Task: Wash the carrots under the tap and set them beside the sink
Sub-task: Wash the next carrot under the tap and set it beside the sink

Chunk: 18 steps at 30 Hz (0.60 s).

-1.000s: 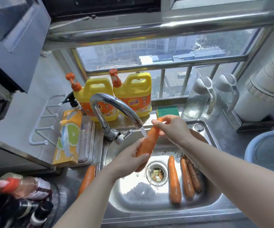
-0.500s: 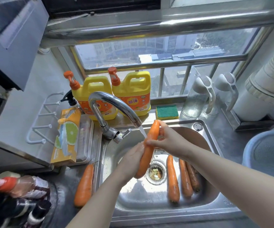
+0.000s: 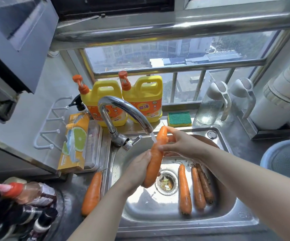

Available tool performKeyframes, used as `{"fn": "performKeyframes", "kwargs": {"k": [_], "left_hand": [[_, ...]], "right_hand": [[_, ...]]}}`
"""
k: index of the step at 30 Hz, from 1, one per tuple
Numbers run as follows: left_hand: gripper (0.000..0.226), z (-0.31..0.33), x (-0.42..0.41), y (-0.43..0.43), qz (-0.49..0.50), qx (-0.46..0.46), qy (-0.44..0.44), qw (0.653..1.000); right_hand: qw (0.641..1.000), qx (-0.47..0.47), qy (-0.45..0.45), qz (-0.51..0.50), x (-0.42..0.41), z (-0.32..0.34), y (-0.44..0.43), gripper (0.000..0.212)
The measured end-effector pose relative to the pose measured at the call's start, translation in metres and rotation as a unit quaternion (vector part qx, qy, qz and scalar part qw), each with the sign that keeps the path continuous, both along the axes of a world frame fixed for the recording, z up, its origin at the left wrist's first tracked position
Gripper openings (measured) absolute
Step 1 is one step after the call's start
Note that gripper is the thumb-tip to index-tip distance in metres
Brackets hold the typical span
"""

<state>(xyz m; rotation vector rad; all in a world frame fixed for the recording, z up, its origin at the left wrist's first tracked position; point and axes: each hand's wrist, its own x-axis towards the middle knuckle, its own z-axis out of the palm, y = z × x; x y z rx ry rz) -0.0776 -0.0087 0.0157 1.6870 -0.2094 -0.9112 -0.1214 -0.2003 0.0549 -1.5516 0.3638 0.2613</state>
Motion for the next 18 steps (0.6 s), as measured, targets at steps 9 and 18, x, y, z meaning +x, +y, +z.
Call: {"fn": "performKeyframes", "kwargs": {"k": [9, 18], "left_hand": [[0.036, 0.006, -0.014, 0.001, -0.019, -0.016, 0.007, 1.000], [0.050, 0.000, -0.023, 0.012, -0.113, 0.133, -0.141, 0.975]], "right_hand": [[0.991, -0.126, -0.033, 0.001, -0.007, -0.009, 0.009, 0.078], [0.989, -0.139, -0.039, -0.040, -0.006, -0.029, 0.021, 0.026]]}}
